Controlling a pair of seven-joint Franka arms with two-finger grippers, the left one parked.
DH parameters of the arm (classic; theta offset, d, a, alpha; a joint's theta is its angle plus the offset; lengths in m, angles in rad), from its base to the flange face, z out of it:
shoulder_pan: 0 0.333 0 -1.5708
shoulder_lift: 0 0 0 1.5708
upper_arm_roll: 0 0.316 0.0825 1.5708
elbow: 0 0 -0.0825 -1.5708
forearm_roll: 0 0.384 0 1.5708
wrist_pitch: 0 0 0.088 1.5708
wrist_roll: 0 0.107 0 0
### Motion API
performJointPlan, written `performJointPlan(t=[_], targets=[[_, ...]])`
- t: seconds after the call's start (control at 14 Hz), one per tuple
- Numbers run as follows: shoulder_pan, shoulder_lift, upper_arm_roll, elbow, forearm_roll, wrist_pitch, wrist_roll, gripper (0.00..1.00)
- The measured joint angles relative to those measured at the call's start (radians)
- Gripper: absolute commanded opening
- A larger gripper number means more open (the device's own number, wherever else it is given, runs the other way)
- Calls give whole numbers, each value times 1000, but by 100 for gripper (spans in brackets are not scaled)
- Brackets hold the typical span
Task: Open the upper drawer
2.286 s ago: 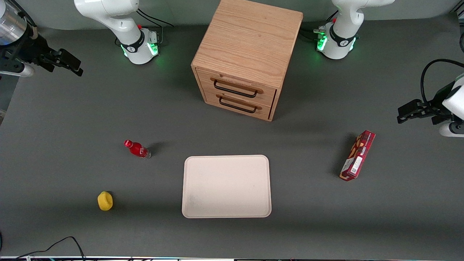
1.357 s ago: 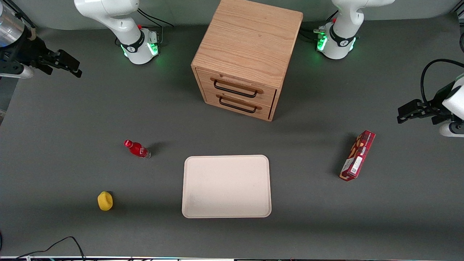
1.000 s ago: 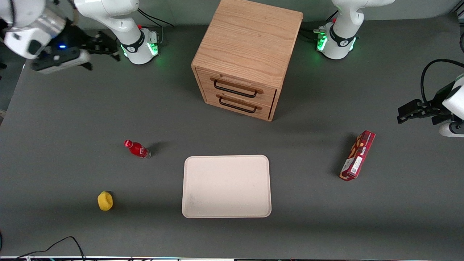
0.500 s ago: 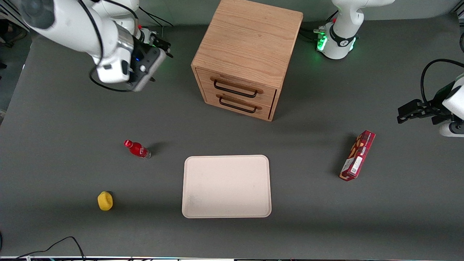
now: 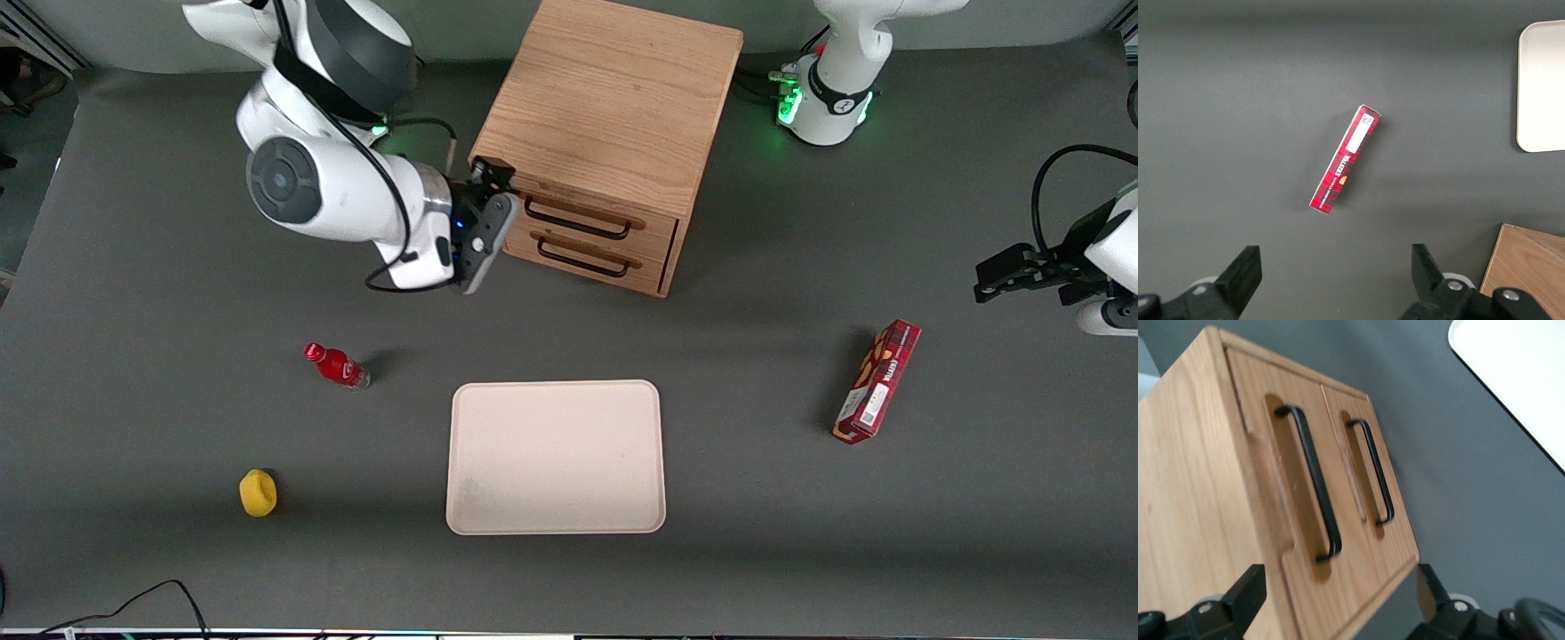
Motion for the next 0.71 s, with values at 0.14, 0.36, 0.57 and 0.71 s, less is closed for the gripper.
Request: performJointPlan(t=[0.14, 0.36, 0.57, 0.71], targets=[[9, 49, 13, 5, -22, 59, -1, 100], [24, 113, 53, 7, -100, 123, -1, 100], [31, 142, 74, 7, -114, 141, -1, 100], [38, 146, 78, 7, -115, 142, -1, 100]])
